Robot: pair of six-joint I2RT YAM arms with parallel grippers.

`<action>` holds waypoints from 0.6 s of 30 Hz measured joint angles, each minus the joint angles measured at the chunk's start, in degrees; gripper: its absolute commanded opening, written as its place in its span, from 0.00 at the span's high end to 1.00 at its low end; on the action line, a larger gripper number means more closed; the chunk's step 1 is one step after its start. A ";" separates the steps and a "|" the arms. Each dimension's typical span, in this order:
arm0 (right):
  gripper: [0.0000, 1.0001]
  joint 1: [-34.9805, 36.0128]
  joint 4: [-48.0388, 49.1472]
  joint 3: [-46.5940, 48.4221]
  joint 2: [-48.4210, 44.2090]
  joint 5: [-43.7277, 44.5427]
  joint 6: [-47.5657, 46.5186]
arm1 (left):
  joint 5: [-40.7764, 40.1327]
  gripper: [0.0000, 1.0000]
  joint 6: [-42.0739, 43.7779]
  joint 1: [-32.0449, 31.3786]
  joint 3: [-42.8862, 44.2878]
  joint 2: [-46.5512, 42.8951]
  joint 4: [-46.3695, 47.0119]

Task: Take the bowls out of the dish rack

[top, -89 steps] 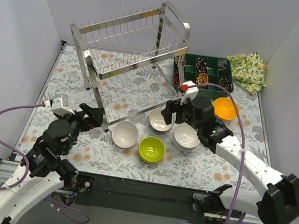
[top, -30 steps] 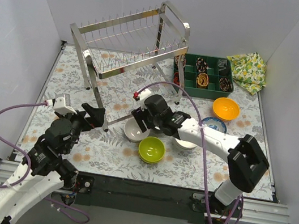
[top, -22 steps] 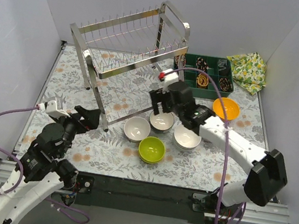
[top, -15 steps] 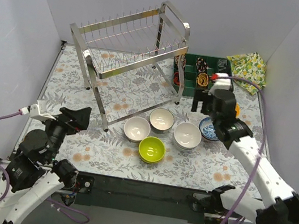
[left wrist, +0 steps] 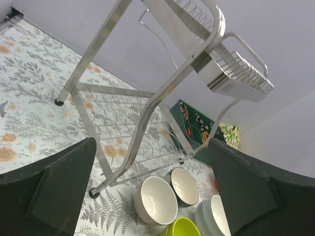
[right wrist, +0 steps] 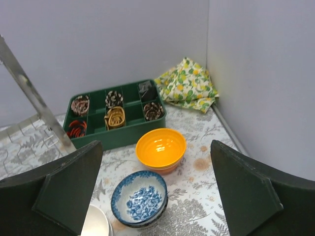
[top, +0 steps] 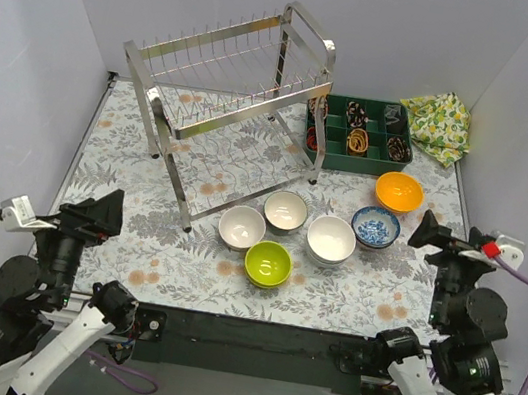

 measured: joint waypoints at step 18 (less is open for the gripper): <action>0.02 -0.11 0.11 -17.07 -16.33 0.63 -5.64 | -2.67 0.02 2.93 0.04 -5.97 -1.84 3.98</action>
